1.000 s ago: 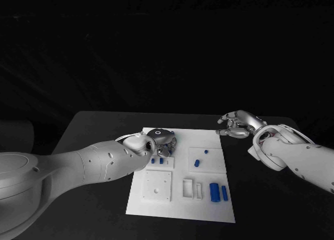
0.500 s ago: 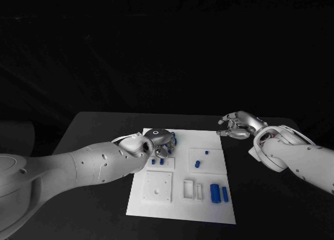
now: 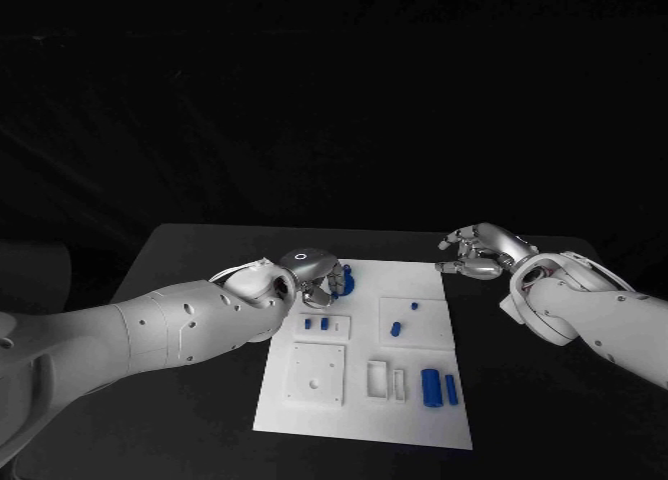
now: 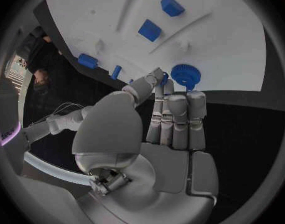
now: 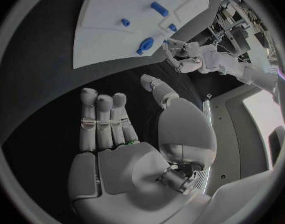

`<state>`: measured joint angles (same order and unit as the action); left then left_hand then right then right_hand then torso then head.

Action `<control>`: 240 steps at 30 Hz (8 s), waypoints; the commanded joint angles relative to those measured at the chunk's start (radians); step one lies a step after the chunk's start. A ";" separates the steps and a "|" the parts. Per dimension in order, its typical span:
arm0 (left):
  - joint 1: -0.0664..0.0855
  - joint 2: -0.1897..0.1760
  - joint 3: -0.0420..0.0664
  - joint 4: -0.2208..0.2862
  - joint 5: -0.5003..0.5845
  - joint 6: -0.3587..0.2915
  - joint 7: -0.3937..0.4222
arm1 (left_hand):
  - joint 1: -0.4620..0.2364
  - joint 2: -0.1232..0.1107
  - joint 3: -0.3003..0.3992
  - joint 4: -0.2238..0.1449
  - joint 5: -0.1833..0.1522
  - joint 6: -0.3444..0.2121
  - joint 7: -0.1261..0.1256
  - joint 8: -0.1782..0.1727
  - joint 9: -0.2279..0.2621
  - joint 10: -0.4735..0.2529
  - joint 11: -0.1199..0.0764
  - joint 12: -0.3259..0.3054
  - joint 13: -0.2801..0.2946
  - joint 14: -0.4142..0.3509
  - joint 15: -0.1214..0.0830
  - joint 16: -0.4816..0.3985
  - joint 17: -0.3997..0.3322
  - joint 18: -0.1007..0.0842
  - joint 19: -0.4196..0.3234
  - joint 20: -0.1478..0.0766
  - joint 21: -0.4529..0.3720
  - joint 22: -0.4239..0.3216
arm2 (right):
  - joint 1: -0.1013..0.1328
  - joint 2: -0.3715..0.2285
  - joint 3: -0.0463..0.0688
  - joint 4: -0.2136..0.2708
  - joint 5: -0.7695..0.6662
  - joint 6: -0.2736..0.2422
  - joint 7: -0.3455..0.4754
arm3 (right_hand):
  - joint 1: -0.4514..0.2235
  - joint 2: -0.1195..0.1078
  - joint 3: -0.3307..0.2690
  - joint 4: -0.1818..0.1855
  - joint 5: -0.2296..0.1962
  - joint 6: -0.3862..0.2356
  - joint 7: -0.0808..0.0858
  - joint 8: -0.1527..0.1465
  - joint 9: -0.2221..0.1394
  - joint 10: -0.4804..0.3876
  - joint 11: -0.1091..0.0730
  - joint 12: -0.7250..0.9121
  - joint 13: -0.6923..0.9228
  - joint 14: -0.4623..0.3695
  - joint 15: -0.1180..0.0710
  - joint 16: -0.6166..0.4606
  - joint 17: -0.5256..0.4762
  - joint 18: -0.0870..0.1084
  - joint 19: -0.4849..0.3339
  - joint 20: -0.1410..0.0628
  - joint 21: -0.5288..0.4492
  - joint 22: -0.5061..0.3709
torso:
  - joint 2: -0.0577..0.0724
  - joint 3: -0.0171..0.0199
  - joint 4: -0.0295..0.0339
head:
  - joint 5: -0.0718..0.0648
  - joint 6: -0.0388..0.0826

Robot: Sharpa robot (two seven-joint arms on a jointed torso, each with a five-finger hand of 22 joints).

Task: Assemble the parts on the task board

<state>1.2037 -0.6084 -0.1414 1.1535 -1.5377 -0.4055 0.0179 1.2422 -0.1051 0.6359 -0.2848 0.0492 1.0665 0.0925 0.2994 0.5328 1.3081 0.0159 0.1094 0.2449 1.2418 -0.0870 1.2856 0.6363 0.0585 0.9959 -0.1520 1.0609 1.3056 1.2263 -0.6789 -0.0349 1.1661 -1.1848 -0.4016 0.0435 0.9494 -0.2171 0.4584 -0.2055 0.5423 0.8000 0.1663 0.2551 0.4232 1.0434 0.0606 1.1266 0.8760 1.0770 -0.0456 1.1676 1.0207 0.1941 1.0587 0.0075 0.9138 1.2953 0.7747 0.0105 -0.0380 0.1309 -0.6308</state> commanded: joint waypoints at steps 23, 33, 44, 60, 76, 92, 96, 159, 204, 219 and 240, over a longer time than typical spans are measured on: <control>-0.002 -0.060 0.000 -0.001 0.058 0.019 0.002 | 0.001 0.014 0.007 0.003 0.005 0.009 0.000 0.005 -0.001 0.044 0.010 0.002 0.029 0.011 0.000 -0.006 -0.007 0.073 0.010 -0.025 0.000 -0.004 | 0.000 -0.002 0.000 0.003 -0.005 0.003 0.009 | 0.000 0.011 0.006 -0.001 0.003 -0.002 0.007 0.005 -0.001 -0.007 -0.001 0.006 -0.001 -0.009 -0.001 0.006 -0.002 0.068 0.002 0.001 -0.006 0.002 | 0.001 0.0000 -0.0014 | 0.006 -0.013; -0.007 -0.057 0.000 -0.005 0.063 0.031 0.002 | 0.000 0.014 0.007 0.002 0.005 0.009 0.000 0.004 -0.002 0.044 0.010 0.001 0.029 0.011 0.000 -0.007 -0.009 0.073 0.010 -0.025 -0.001 -0.004 | 0.000 -0.002 0.000 0.003 -0.005 0.003 0.008 | 0.000 0.011 0.006 -0.001 0.003 -0.002 0.007 0.004 -0.001 -0.008 -0.001 0.006 -0.002 -0.009 -0.001 0.006 -0.003 0.068 0.002 0.001 -0.006 0.002 | 0.001 0.0002 -0.0008 | 0.005 -0.016; -0.027 -0.049 -0.001 -0.008 0.064 0.034 0.005 | 0.000 0.016 0.008 0.002 0.005 0.008 0.000 0.004 -0.002 0.045 0.010 0.001 0.030 0.012 0.000 -0.008 -0.010 0.073 0.010 -0.025 -0.002 -0.005 | 0.000 -0.001 0.000 0.003 -0.005 0.003 0.009 | 0.000 0.011 0.006 -0.001 0.003 -0.002 0.007 0.004 -0.001 -0.008 -0.001 0.006 -0.002 -0.009 -0.001 0.006 -0.003 0.068 0.002 0.001 -0.006 0.002 | 0.001 0.0005 -0.0021 | 0.004 -0.017; -0.040 -0.033 -0.001 -0.026 0.064 0.032 0.008 | -0.001 0.017 0.008 0.002 0.005 0.007 0.001 0.003 -0.003 0.046 0.010 0.000 0.030 0.012 0.000 -0.009 -0.012 0.072 0.010 -0.026 -0.003 -0.005 | 0.000 -0.002 0.000 0.004 -0.005 0.003 0.009 | 0.000 0.012 0.006 -0.002 0.003 -0.002 0.007 0.004 -0.001 -0.008 -0.001 0.006 -0.002 -0.009 -0.001 0.006 -0.003 0.068 0.002 0.001 -0.007 0.002 | 0.001 0.0002 -0.0024 | 0.001 -0.017; -0.043 -0.018 -0.001 -0.042 0.064 0.032 0.007 | -0.002 0.019 0.008 0.002 0.005 0.006 0.001 0.002 -0.003 0.045 0.010 -0.001 0.030 0.013 0.000 -0.010 -0.013 0.072 0.011 -0.026 -0.003 -0.006 | 0.000 0.000 0.000 0.004 -0.005 0.004 0.009 | 0.000 0.012 0.006 -0.002 0.003 -0.002 0.007 0.005 -0.002 -0.008 -0.001 0.007 -0.002 -0.009 -0.001 0.006 -0.004 0.068 0.003 0.001 -0.007 0.002 | 0.001 0.0005 -0.0023 | 0.000 -0.016; -0.044 0.000 -0.001 -0.050 0.064 0.086 -0.016 | -0.003 0.021 0.009 0.002 0.005 0.004 0.002 0.000 -0.004 0.044 0.010 -0.004 0.031 0.013 0.000 -0.011 -0.015 0.071 0.011 -0.027 -0.004 -0.006 | 0.000 0.000 0.000 0.003 -0.005 0.005 0.008 | 0.000 0.012 0.006 -0.002 0.003 -0.002 0.007 0.005 -0.002 -0.008 -0.001 0.007 -0.002 -0.009 -0.001 0.006 -0.004 0.068 0.003 0.001 -0.007 0.002 | 0.000 0.0010 -0.0021 | -0.002 -0.016; -0.044 0.003 -0.001 -0.049 0.062 0.103 -0.019 | -0.003 0.022 0.009 0.002 0.005 0.004 0.002 0.000 -0.004 0.044 0.010 -0.004 0.031 0.013 0.000 -0.011 -0.015 0.071 0.011 -0.027 -0.004 -0.006 | 0.000 0.000 0.000 0.003 -0.005 0.005 0.009 | 0.000 0.012 0.006 -0.002 0.003 -0.002 0.007 0.005 -0.002 -0.007 -0.001 0.007 -0.002 -0.009 -0.001 0.006 -0.004 0.068 0.003 0.001 -0.007 0.002 | 0.001 0.0009 -0.0018 | -0.003 -0.017; -0.044 -0.042 -0.004 -0.070 0.117 0.017 -0.012 | 0.005 -0.040 0.006 0.004 0.003 -0.139 0.039 -0.064 -0.043 -0.140 0.077 -0.045 -0.034 -0.012 0.065 0.004 -0.031 0.103 0.004 0.029 -0.009 0.000 | 0.000 -0.005 0.000 0.000 -0.011 0.009 0.007 | 0.007 0.011 0.009 -0.010 -0.001 -0.002 0.007 0.005 -0.002 -0.013 -0.001 0.004 -0.005 -0.014 -0.001 0.004 -0.008 0.068 -0.001 0.002 -0.011 0.003 | 0.000 -0.0008 -0.0022 | -0.009 -0.016; 0.041 -0.191 0.049 0.148 1.296 0.128 0.287 | -0.133 0.006 -0.069 -0.001 0.007 -0.162 0.060 -0.004 -0.029 -0.125 0.109 -0.036 -0.055 -0.296 0.168 -0.616 -0.273 -0.001 -0.284 0.130 -0.379 -0.138 | -0.065 0.116 -0.044 -0.016 -0.594 0.094 -0.106 | 0.198 -0.001 0.309 -0.067 -0.373 0.128 -0.012 0.077 0.019 0.099 0.030 -0.940 -0.655 0.187 0.024 0.025 -0.233 0.068 0.168 -0.022 -0.005 -0.001 | 0.001 -0.0017 0.0000 | -0.086 0.004; 0.041 -0.196 0.049 0.162 1.311 0.131 0.292 | -0.135 0.004 -0.078 0.000 0.006 -0.166 0.062 -0.003 -0.030 -0.127 0.110 -0.038 -0.057 -0.294 0.173 -0.640 -0.272 0.004 -0.283 0.136 -0.386 -0.138 | -0.083 0.153 -0.051 -0.054 -0.648 0.057 -0.149 | 0.206 -0.029 0.342 -0.050 -0.407 0.125 -0.009 0.069 0.010 0.113 0.035 -0.986 -0.686 0.199 0.028 0.030 -0.249 0.068 0.184 -0.025 -0.008 -0.009 | 0.002 -0.0017 0.0000 | -0.078 0.002; 0.041 -0.198 0.049 0.167 1.314 0.134 0.287 | -0.139 0.001 -0.085 0.000 0.006 -0.173 0.064 -0.005 -0.032 -0.133 0.113 -0.040 -0.060 -0.291 0.175 -0.655 -0.268 0.006 -0.283 0.139 -0.391 -0.136 | -0.097 0.179 -0.062 -0.072 -0.696 0.080 -0.173 | 0.202 -0.014 0.383 -0.011 -0.489 0.191 -0.037 0.095 0.016 0.208 0.010 -0.989 -0.687 0.217 0.004 0.053 -0.259 0.068 0.203 -0.032 0.012 0.001 | 0.001 -0.0003 -0.0014 | -0.071 -0.007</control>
<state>1.2434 -0.8061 -0.0928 1.3163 -0.2313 -0.2870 0.2921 1.1060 -0.1062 0.5577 -0.2840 0.0577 0.8983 0.1568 0.2896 0.5017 1.1793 0.1268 0.0696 0.1862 0.9487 0.0807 0.6349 0.3668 0.0620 0.7132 -0.0194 0.6734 1.1685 1.1354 -0.5011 -0.0932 1.0926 -1.8437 -0.3386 -0.1169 1.1518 -0.2383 0.8336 -0.2165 0.0580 0.9851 0.1274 0.3447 0.4379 1.2390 0.0624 0.1344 0.1863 1.2954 -0.0356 1.2179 0.7608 0.1921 1.2596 -0.0217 0.9230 1.2952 0.7758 0.0102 -0.0393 0.0596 -0.6363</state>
